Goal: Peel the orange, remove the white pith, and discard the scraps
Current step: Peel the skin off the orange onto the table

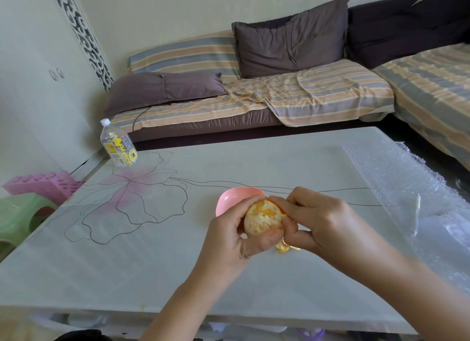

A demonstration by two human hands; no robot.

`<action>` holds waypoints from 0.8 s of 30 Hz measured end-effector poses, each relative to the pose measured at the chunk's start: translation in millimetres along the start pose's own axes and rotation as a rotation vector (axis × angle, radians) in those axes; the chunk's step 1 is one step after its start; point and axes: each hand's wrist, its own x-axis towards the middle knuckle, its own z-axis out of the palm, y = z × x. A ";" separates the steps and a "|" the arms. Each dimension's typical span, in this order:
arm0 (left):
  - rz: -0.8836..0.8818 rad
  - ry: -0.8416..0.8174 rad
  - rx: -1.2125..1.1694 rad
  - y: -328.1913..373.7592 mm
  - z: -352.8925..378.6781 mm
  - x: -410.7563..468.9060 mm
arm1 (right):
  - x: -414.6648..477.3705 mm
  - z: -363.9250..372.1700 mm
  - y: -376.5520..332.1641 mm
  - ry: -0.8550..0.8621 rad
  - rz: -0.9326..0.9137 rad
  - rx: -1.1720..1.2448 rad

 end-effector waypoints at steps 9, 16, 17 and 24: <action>0.018 -0.016 -0.009 1.4 -4.1 2.1 | -4.3 -0.3 1.0 -0.054 0.245 0.400; -0.073 -0.024 -0.077 -2.4 2.1 4.9 | -3.4 -5.8 0.6 -0.124 0.227 0.181; -0.087 -0.022 -0.092 -3.5 2.2 5.9 | -3.4 -6.8 2.6 -0.137 0.219 0.195; -0.108 0.036 -0.099 -8.5 7.9 8.0 | -7.2 -4.0 1.2 -0.116 0.202 0.119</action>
